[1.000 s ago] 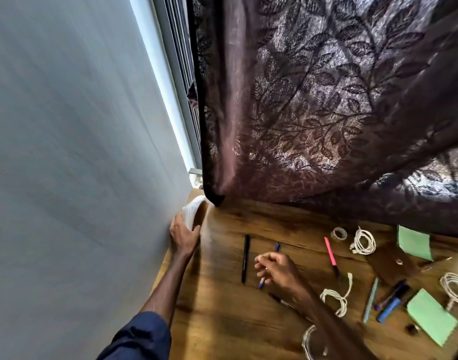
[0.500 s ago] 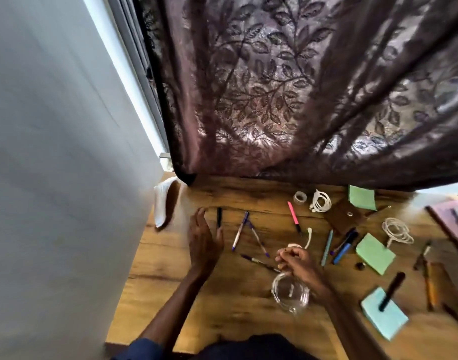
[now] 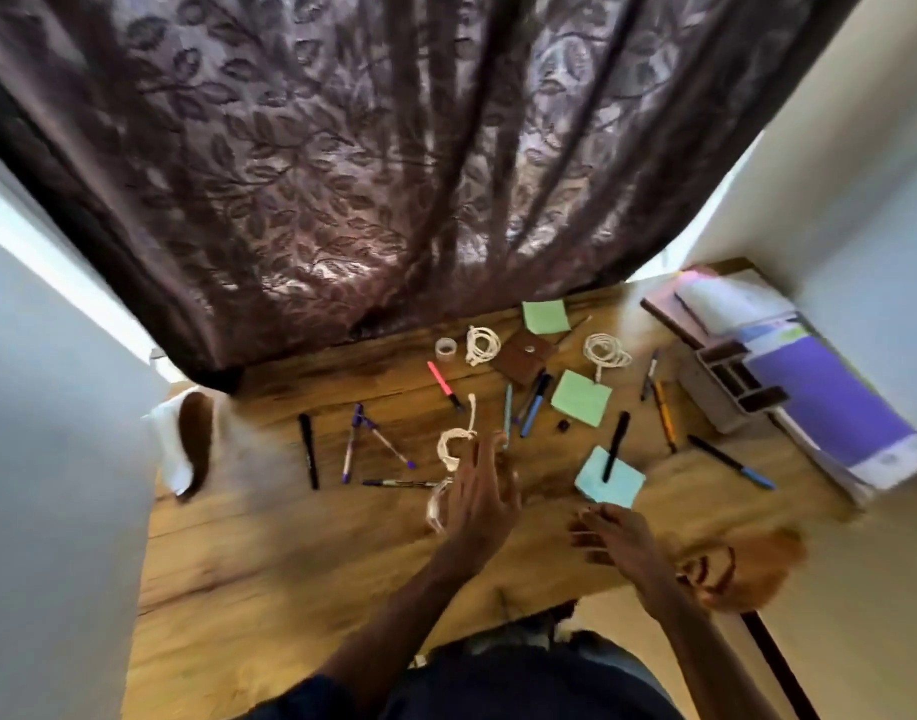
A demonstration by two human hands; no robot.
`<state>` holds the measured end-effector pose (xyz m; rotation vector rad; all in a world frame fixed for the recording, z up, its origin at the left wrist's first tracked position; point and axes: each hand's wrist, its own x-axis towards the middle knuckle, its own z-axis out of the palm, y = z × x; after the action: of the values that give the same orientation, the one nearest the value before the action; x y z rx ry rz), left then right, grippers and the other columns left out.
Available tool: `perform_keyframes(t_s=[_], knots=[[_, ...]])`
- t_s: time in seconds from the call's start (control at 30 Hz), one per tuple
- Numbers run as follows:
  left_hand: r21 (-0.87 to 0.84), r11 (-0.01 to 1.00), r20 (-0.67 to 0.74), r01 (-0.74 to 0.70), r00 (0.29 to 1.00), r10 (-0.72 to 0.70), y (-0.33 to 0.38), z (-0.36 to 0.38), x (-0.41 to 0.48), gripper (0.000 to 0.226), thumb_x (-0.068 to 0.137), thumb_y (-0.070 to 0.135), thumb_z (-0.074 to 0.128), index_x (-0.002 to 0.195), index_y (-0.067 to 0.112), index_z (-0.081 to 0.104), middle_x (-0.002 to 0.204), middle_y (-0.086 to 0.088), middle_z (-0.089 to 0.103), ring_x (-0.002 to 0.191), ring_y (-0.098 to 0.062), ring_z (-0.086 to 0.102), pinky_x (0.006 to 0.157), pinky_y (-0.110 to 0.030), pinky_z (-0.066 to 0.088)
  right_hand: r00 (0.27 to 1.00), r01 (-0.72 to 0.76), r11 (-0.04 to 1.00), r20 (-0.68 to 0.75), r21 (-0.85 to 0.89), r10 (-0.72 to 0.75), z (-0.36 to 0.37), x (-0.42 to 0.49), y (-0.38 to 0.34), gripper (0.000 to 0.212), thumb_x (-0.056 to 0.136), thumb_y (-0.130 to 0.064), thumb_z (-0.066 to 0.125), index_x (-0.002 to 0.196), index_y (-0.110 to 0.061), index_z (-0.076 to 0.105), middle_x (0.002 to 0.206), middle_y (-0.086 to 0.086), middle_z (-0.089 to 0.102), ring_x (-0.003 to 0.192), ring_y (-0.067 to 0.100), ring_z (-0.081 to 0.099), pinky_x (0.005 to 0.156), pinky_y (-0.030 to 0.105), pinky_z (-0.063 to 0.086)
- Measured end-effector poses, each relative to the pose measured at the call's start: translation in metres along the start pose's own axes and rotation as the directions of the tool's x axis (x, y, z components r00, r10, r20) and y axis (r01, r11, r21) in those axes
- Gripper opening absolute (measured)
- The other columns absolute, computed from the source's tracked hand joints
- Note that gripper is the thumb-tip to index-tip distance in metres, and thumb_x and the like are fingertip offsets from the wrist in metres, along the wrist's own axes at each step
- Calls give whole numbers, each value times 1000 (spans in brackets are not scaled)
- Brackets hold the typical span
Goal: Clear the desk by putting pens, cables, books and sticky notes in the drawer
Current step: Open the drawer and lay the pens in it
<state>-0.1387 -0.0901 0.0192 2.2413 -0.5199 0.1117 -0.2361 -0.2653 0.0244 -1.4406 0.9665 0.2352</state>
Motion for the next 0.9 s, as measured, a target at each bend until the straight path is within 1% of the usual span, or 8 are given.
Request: perform_keyframes(t_s=[0.23,0.33,0.4,0.47,0.53,0.6,0.77,0.9], knots=[[-8,994,12,-113,993,113,74,66,-23,40,83,9,67,123,13,61,119,-3,65,111,-15,57,99,-24,43,997,78,994,-25,75,-76,-93,-25,28,20,102,-20,56,106,-7,71,96,11,77,85,24,73,69,32,55],[-137,989,171,51,985,-27,106,104,-31,28,85,13,65,112,20,64,106,7,68,88,-6,64,80,-19,52,996,87,993,-5,86,-86,-140,-23,41,21,101,-20,57,108,-6,71,92,9,78,84,23,74,69,33,58],[-227,939,337,260,925,-175,130,134,-33,18,85,11,65,100,19,69,98,9,72,82,-6,68,73,-24,56,997,78,990,18,115,-81,-179,-21,53,22,101,-21,56,108,-6,70,93,10,78,84,25,75,73,38,58],[-309,811,501,498,809,-306,154,160,-39,15,83,8,63,92,15,72,91,1,75,77,-16,70,70,-29,59,999,37,982,12,184,-40,-218,-16,69,21,101,-22,57,107,-8,71,97,12,77,85,25,74,74,38,57],[-388,577,624,718,666,-408,182,187,-53,17,89,-2,58,94,7,71,91,-10,75,72,-22,68,65,-31,58,1000,-26,969,14,246,23,-260,-6,89,23,99,-24,58,110,-8,71,101,14,76,88,26,71,74,37,55],[-406,382,686,830,553,-472,200,213,-72,17,95,-5,54,102,1,69,98,-13,75,74,-23,70,66,-31,60,998,-68,958,6,279,69,-294,7,108,24,98,-26,60,111,-8,71,102,14,76,93,29,71,75,37,54],[-364,44,762,930,324,-561,209,291,-121,23,99,9,58,118,0,66,114,-16,74,103,-30,71,84,-37,61,982,-183,898,38,399,183,-349,49,156,36,99,-33,57,121,-5,65,113,16,73,112,35,66,82,40,53],[-486,-310,711,817,163,-684,200,331,-138,46,100,28,54,133,-5,57,127,-27,65,117,-39,64,81,-43,59,946,-316,750,130,581,298,-357,87,178,57,99,-47,51,131,0,57,126,20,63,114,32,61,82,40,53]])
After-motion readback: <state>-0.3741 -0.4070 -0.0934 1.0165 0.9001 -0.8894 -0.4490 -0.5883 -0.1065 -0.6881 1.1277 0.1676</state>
